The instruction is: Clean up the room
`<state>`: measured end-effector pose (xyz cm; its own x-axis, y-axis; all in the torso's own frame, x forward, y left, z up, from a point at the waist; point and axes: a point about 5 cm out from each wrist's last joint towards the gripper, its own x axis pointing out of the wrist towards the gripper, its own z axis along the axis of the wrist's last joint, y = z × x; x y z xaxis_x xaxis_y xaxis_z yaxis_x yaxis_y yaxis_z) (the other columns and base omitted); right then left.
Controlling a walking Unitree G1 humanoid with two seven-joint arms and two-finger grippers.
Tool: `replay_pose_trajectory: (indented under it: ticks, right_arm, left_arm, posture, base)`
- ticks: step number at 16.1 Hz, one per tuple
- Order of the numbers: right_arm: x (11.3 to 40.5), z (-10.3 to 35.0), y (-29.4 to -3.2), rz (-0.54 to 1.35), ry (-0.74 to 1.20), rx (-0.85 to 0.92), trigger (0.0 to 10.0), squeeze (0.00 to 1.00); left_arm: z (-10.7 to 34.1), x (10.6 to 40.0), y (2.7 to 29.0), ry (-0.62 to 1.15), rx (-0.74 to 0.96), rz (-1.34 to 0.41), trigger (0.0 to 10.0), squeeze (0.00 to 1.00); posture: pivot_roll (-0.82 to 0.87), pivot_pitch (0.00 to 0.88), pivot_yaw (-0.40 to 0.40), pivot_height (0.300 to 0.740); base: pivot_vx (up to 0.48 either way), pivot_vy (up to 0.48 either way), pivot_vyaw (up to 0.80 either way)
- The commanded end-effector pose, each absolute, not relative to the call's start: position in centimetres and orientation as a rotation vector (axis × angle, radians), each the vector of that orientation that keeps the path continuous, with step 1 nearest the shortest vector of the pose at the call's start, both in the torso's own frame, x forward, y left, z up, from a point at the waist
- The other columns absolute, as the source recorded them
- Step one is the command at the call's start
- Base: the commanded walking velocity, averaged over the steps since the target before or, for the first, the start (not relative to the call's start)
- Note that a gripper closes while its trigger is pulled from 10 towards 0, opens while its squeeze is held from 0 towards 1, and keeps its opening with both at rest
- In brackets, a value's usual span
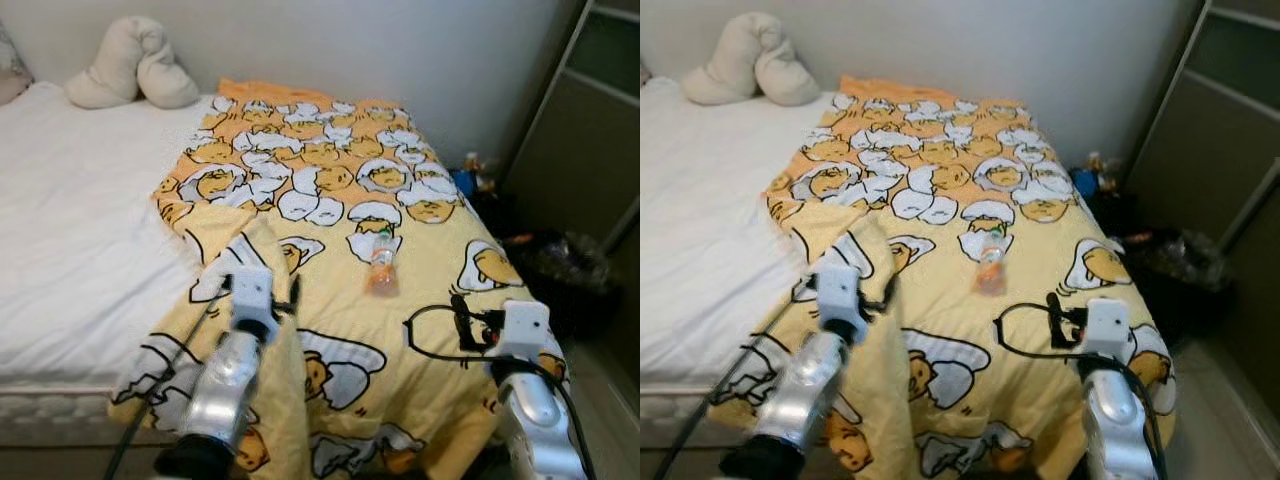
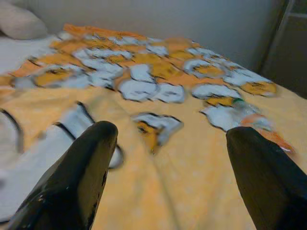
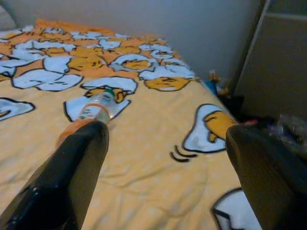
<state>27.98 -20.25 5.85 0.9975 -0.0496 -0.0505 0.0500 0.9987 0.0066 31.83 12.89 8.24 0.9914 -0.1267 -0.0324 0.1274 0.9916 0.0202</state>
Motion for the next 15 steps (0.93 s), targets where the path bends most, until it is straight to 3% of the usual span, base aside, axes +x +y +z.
replay_pose_trajectory:
  ticks: [1, 13, 15]
  right_arm:
    - [28.17, 6.15, -20.04, -0.037, 0.042, -0.004, 10.0, 0.03]
    - [28.13, 6.17, -19.84, -0.003, 0.056, -0.011, 10.0, 0.02]
    - [28.47, 6.48, -19.6, 0.006, 0.05, -0.006, 10.0, 0.02]
  left_arm:
    - [9.26, 32.3, 13.09, -0.01, -0.006, -0.13, 10.0, 0.0]
    - [9.52, 32.29, 12.87, -0.018, -0.023, -0.12, 10.0, 0.0]
    - [9.54, 32.41, 13.03, -0.013, -0.027, -0.114, 10.0, 0.0]
  posture:
    - [0.07, 0.0, -0.024, 0.74]
    - [0.06, 0.0, -0.042, 0.74]
    - [0.06, 0.0, -0.044, 0.74]
  base:
    - [0.0, 0.0, 0.0]
    - [0.459, 0.0, 0.0]
    - [0.0, 0.458, 0.0]
